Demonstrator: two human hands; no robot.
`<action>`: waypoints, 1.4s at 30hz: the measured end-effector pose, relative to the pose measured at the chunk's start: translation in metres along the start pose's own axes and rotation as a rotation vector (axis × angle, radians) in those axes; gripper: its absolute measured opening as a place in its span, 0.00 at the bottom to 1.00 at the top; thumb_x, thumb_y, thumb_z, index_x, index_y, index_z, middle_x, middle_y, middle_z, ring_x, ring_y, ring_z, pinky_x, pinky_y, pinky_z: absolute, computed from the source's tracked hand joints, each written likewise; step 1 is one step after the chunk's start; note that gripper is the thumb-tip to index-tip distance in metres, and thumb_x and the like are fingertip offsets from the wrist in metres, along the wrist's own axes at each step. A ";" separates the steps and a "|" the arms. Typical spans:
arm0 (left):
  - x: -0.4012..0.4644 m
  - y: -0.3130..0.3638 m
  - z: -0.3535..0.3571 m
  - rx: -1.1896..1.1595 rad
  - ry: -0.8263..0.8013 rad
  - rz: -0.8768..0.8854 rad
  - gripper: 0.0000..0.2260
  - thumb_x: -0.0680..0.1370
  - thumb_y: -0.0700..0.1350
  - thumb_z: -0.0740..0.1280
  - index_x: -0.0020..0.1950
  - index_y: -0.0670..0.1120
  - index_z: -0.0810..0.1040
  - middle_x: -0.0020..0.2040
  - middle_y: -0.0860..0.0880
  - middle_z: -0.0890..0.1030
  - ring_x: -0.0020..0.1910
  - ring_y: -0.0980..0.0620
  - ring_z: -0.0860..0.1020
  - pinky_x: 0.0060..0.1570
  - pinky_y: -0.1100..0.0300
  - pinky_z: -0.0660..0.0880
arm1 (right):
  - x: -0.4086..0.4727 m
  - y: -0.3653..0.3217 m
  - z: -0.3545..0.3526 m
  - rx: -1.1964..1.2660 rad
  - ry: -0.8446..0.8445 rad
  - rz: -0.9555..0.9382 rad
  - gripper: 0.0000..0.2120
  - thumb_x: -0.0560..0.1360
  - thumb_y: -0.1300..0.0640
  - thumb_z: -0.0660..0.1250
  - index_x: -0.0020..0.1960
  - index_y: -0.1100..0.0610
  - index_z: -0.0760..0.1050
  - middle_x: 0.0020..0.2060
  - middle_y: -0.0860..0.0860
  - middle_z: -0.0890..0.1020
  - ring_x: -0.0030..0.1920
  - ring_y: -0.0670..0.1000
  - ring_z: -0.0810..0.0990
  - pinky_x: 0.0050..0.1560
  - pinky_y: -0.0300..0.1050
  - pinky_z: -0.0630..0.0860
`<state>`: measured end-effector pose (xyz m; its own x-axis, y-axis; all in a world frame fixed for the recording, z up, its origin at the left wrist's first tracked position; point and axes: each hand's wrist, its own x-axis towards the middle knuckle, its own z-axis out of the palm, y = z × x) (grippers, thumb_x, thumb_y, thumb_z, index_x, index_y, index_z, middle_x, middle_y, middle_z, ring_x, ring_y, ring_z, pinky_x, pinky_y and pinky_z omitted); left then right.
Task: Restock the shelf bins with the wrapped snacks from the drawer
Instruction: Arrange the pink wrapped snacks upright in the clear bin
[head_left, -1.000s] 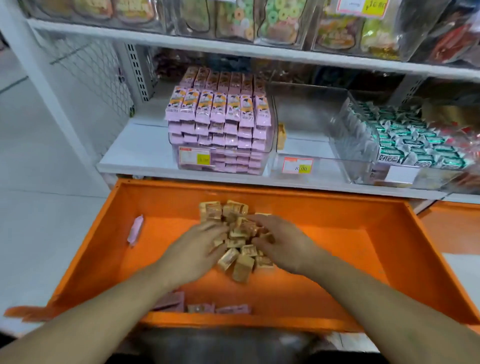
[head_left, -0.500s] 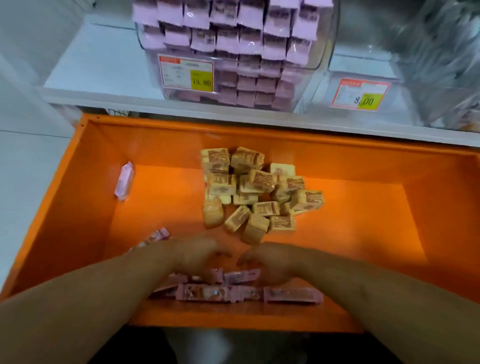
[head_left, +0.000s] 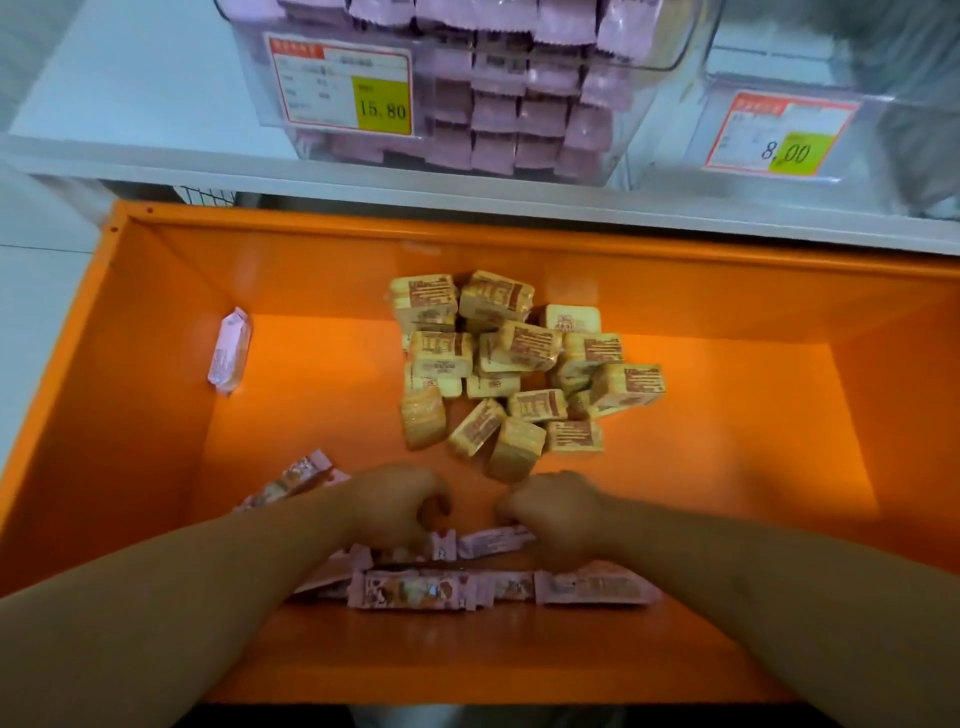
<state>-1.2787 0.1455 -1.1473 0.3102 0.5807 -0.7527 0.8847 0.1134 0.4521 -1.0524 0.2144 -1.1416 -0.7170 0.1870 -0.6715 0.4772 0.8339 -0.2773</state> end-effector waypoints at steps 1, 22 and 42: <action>-0.001 0.001 -0.003 -0.048 0.032 -0.006 0.25 0.73 0.50 0.80 0.68 0.52 0.78 0.59 0.53 0.83 0.54 0.56 0.80 0.52 0.57 0.80 | -0.005 0.001 -0.005 0.001 -0.013 0.028 0.11 0.77 0.50 0.72 0.56 0.51 0.75 0.53 0.52 0.80 0.54 0.58 0.80 0.44 0.52 0.78; -0.224 0.153 -0.158 -1.044 0.814 0.217 0.13 0.70 0.51 0.82 0.49 0.47 0.86 0.50 0.39 0.86 0.51 0.40 0.86 0.50 0.34 0.83 | -0.229 -0.044 -0.181 1.442 0.708 -0.068 0.21 0.74 0.66 0.67 0.66 0.55 0.79 0.44 0.61 0.84 0.44 0.59 0.80 0.44 0.52 0.77; -0.224 0.175 -0.180 -1.194 1.022 0.184 0.10 0.75 0.55 0.77 0.51 0.53 0.83 0.54 0.39 0.84 0.46 0.33 0.85 0.41 0.37 0.85 | -0.205 -0.066 -0.226 1.458 0.904 -0.090 0.22 0.79 0.68 0.71 0.69 0.52 0.74 0.51 0.60 0.87 0.46 0.57 0.84 0.51 0.50 0.80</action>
<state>-1.2557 0.1803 -0.8130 -0.4138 0.8772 -0.2436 -0.0623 0.2397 0.9688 -1.0516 0.2386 -0.8302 -0.5580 0.8075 -0.1911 0.0876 -0.1717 -0.9812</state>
